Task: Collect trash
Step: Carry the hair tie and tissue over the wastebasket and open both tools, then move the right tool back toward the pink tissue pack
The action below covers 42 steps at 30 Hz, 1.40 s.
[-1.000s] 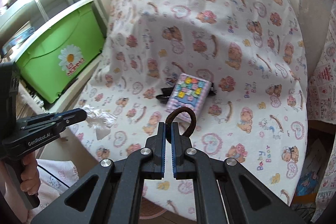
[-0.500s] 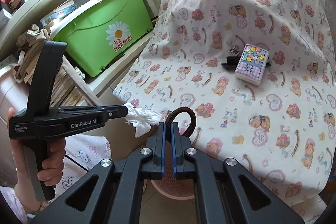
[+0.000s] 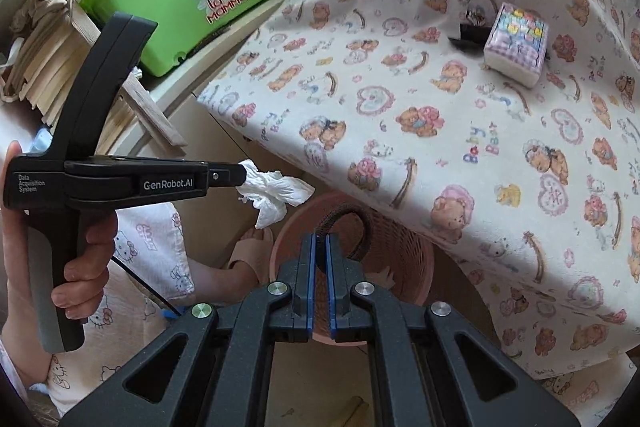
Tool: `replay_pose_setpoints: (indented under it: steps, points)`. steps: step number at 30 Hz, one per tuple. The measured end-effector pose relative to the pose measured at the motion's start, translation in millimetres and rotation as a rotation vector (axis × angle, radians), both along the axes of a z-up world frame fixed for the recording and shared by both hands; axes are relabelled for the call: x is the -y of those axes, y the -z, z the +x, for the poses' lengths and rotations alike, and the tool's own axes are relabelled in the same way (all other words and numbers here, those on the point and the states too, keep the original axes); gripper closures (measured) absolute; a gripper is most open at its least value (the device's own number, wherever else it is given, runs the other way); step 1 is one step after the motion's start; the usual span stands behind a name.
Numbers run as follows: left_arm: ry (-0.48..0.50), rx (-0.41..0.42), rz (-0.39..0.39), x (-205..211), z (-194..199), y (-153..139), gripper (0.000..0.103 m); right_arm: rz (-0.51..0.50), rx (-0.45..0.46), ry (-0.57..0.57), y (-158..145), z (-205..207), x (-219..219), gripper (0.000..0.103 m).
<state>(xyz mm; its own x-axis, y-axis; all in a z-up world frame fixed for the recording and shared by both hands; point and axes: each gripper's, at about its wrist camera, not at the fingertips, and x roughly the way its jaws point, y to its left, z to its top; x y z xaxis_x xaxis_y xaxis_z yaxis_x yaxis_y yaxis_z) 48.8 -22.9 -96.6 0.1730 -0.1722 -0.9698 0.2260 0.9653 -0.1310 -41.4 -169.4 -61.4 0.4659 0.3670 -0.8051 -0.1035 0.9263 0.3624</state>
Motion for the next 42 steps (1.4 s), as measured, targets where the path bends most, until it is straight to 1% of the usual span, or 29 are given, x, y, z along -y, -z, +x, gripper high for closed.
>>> replay_pose_setpoints:
  steps: [3, 7, 9, 12, 15, 18, 22, 25, 27, 28, 29, 30, 31, 32, 33, 34, 35, 38, 41, 42]
  points:
    - [-0.012, -0.056, 0.023, 3, 4, 25, 0.095, -0.011, -0.070, -0.004, 24, 5, -7, 0.097]
    - [-0.034, -0.131, 0.059, 4, 9, 58, 0.094, -0.075, -0.111, -0.038, 50, 13, -23, 0.097]
    - [-0.052, -0.175, 0.057, 2, 9, 73, 0.094, -0.103, -0.142, -0.039, 65, 17, -28, 0.097]
    - [-0.076, -0.237, 0.030, -2, 8, 88, 0.094, -0.135, -0.199, -0.046, 89, 21, -32, 0.097]
    - [-0.077, -0.257, 0.043, -4, 5, 99, 0.094, -0.171, -0.246, -0.052, 109, 22, -34, 0.097]
    - [-0.069, -0.280, 0.051, -2, 5, 107, 0.094, -0.184, -0.274, -0.056, 122, 25, -38, 0.097]
    - [-0.037, -0.281, 0.091, 2, 3, 117, 0.094, -0.203, -0.301, -0.052, 133, 26, -39, 0.097]
    - [-0.040, -0.295, 0.093, 0, 4, 120, 0.094, -0.200, -0.315, -0.049, 138, 26, -39, 0.097]
    - [-0.042, -0.298, 0.112, 0, 4, 120, 0.093, -0.207, -0.330, -0.052, 143, 28, -41, 0.097]
    - [-0.042, -0.295, 0.121, -1, 4, 121, 0.091, -0.213, -0.341, -0.057, 145, 28, -42, 0.097]
    - [-0.043, -0.296, 0.125, -1, 4, 120, 0.080, -0.221, -0.353, -0.060, 145, 28, -43, 0.097]
    - [-0.045, -0.296, 0.125, -4, 4, 121, 0.063, -0.227, -0.361, -0.059, 146, 27, -43, 0.096]
    - [-0.050, -0.295, 0.125, -6, 3, 120, 0.056, -0.229, -0.369, -0.059, 148, 27, -43, 0.091]
    - [-0.052, -0.289, 0.124, -7, 3, 119, 0.053, -0.230, -0.378, -0.060, 149, 26, -43, 0.079]
    - [-0.050, -0.285, 0.126, -7, 3, 117, 0.053, -0.230, -0.382, -0.060, 149, 26, -43, 0.071]
    - [-0.045, -0.282, 0.126, -7, 3, 115, 0.052, -0.229, -0.376, -0.055, 148, 25, -42, 0.059]
    - [-0.043, -0.278, 0.124, -7, 3, 113, 0.050, -0.230, -0.363, -0.047, 146, 23, -40, 0.054]
    - [-0.048, -0.245, 0.120, -9, 5, 102, 0.047, -0.228, -0.355, -0.039, 142, 24, -38, 0.054]
    - [-0.046, -0.180, 0.116, -8, 5, 84, 0.041, -0.210, -0.348, -0.007, 135, 24, -34, 0.052]
    - [-0.048, -0.154, 0.120, -8, 4, 77, 0.041, -0.208, -0.341, -0.002, 131, 25, -33, 0.051]
